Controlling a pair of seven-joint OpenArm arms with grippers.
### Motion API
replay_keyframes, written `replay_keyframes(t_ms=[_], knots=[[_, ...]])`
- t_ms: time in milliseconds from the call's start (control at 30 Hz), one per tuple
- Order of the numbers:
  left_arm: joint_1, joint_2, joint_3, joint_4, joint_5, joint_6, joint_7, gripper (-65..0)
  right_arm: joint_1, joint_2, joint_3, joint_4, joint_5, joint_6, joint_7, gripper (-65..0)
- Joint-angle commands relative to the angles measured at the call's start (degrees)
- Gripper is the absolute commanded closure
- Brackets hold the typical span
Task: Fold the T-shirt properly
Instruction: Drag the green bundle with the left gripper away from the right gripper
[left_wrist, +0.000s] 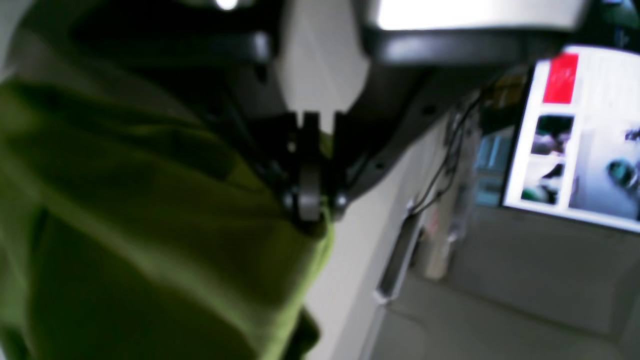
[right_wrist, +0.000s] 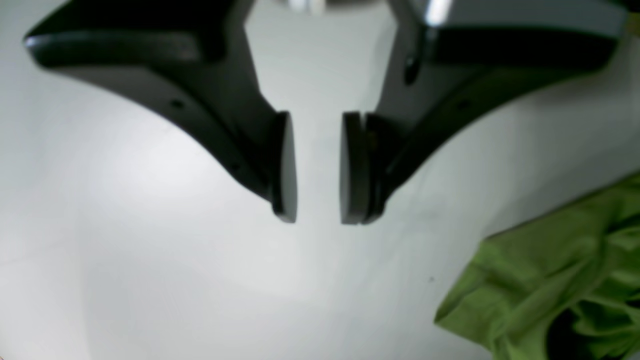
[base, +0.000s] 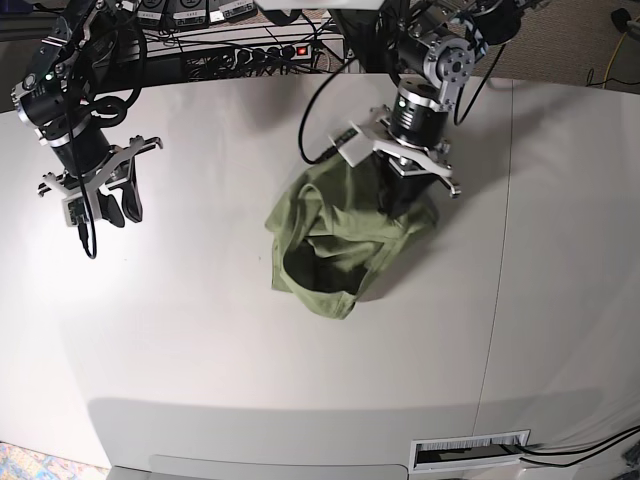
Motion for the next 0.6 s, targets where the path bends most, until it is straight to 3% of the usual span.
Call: replay_keyframes(t_ms=[0,167,400,567], knots=[[-0.2,-0.3,-1.2,1.0,1.0,1.3,-0.9,0.0,0.4,0.8,0.2,0.9,1.0,-0.1,1.5,-15.9],[-0.2,-0.5,-7.1,1.0,-2.7,1.3,-1.4,0.0,0.4,0.8,0.2,0.9,1.6,-0.1,1.5,-15.9],[-0.2,-0.5,-17.8,-3.0,-18.7,1.2,-6.9,0.0,0.3,0.8,0.2,1.0,1.6,-0.1,1.4,-15.9],[-0.3,-0.4,-23.9,-12.1,-20.6,1.2,-13.0,0.0,0.4,0.8,0.2,1.0,1.6,-0.1,1.3,-15.9]])
